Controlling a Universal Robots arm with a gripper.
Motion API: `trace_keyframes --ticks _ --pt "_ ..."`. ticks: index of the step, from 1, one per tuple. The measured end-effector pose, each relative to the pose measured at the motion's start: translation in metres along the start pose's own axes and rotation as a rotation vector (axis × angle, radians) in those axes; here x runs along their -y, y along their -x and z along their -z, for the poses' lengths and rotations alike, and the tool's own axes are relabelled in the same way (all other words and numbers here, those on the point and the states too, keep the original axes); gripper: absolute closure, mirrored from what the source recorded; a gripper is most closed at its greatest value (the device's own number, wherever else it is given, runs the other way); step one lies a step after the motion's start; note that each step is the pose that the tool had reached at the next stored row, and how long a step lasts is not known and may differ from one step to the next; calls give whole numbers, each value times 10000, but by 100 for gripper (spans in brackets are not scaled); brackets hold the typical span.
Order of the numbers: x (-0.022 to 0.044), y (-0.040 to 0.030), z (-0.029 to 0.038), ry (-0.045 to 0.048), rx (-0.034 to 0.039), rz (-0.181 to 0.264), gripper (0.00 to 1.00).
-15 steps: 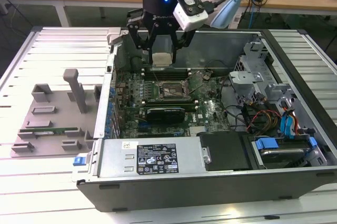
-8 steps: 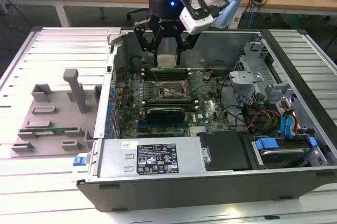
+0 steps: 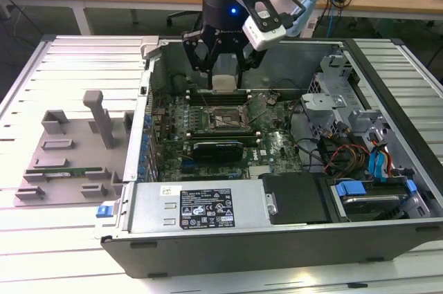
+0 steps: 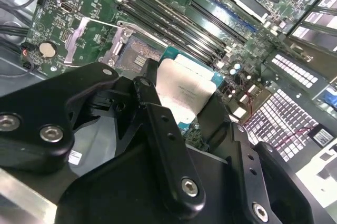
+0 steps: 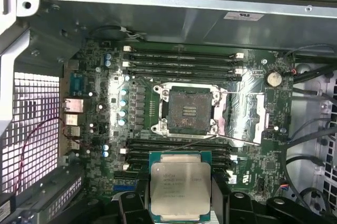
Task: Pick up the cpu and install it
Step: 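Pick up the cpu and move it towards the insertion slot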
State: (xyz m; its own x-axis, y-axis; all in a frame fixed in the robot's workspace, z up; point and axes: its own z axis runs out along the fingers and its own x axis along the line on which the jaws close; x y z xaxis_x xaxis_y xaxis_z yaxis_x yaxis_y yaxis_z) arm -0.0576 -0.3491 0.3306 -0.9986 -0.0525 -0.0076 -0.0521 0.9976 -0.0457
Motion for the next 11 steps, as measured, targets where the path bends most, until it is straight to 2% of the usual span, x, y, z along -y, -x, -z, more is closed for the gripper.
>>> trace_keyframes --ticks 11 --pt "-8 73 -84 0 -2 0 45"
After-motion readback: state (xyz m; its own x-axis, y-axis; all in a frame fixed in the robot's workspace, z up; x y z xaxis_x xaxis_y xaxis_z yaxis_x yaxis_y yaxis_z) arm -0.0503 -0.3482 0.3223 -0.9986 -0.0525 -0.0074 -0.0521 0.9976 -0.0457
